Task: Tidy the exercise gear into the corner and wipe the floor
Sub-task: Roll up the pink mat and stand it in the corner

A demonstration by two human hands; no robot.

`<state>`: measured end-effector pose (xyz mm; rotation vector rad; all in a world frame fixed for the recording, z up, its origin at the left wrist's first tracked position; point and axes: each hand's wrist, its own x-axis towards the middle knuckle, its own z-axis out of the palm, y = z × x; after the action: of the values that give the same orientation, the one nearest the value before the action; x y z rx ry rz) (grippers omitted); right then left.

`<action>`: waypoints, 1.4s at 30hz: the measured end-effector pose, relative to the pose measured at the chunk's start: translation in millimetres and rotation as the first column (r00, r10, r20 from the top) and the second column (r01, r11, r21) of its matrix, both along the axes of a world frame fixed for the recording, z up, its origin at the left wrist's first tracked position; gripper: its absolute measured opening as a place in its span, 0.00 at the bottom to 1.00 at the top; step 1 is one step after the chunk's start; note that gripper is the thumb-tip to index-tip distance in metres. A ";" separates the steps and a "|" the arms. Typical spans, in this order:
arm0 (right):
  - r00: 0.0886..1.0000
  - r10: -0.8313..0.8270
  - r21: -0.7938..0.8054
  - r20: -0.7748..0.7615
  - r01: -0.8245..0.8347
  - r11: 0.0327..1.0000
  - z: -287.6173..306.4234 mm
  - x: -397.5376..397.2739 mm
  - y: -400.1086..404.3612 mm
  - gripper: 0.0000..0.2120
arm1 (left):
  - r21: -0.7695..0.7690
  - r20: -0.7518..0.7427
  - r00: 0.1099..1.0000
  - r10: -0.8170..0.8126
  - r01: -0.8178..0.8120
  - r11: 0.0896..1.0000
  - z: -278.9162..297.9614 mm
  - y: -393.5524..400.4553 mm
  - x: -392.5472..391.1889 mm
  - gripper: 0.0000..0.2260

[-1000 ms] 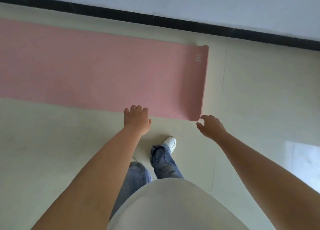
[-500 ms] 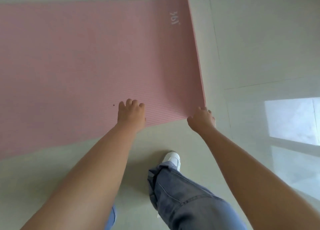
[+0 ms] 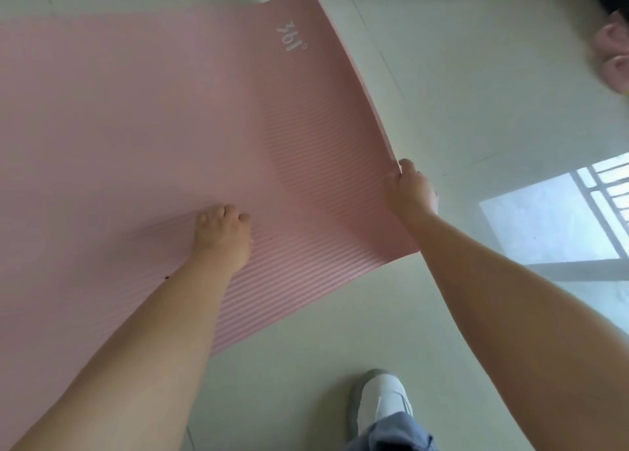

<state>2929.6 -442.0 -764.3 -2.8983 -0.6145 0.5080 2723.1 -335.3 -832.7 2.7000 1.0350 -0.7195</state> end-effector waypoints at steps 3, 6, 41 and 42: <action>0.998 -0.016 0.120 -0.068 0.024 0.993 0.2 -4.6 -1.4 0.14 | -0.046 0.049 0.998 0.038 -0.035 0.998 0.8 -5.8 9.7 0.18; 0.967 -0.028 0.215 -0.252 0.085 0.973 -5.8 -10.7 5.0 0.14 | -0.081 0.063 0.998 0.013 -0.007 0.997 -3.5 -12.7 9.7 0.19; 0.840 0.310 0.509 -0.445 -0.048 0.860 -17.4 -94.1 -10.6 0.21 | -0.976 0.045 0.220 0.974 -0.197 0.090 9.3 25.5 51.9 0.23; 0.832 0.274 0.513 -0.482 0.014 0.858 -16.3 -89.6 -11.4 0.21 | -0.979 0.028 0.209 0.978 -0.193 0.069 6.8 26.8 52.3 0.23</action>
<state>2840.0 -453.4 -780.7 -2.0880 -0.7245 0.9771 2775.4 -308.4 -825.9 0.9673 1.0864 0.1995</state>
